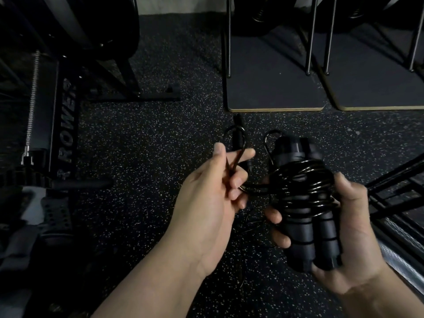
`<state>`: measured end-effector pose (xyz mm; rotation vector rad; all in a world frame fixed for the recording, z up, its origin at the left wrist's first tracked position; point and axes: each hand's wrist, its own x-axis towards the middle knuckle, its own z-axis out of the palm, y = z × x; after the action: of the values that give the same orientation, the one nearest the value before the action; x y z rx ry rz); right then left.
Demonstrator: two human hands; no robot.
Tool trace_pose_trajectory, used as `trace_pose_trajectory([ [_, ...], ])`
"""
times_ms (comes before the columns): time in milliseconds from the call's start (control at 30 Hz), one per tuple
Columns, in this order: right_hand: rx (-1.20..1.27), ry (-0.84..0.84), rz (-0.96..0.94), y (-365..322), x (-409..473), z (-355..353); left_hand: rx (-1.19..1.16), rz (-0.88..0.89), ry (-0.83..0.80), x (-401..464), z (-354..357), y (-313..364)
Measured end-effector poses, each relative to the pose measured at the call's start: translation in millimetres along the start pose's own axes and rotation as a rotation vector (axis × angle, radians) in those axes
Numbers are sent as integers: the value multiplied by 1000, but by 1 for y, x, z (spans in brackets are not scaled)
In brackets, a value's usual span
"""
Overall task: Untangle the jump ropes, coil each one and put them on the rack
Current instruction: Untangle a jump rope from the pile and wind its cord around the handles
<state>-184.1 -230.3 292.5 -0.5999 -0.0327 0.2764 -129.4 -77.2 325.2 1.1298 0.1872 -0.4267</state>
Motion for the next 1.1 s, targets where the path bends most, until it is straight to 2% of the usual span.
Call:
trace_pose_trajectory([
  [33, -37, 91, -21, -1, -3, -8, 20, -13, 0, 0, 0, 0],
  [67, -62, 90, -5, -9, -5, -12, 38, -25, -2, 0, -1, 1],
  [133, -68, -3, -21, -3, 1, -9, 57, -54, -11, -1, -2, 3],
  [467, 95, -112, 64, -4, 1, -18, 88, -119, -74, 0, -7, 8],
  [733, 167, -198, 118, -5, 0, -19, 182, -124, -256, 2, -15, 14],
  [867, 84, -192, 236, -7, -2, -22, 199, -80, -280, 1, -17, 13],
  [1000, 197, -242, 252, -8, 3, -19, 346, 3, -316, 1, -18, 12],
  [1100, 233, -154, 270, -11, -1, -20, 445, 67, -295, 1, -18, 11],
])
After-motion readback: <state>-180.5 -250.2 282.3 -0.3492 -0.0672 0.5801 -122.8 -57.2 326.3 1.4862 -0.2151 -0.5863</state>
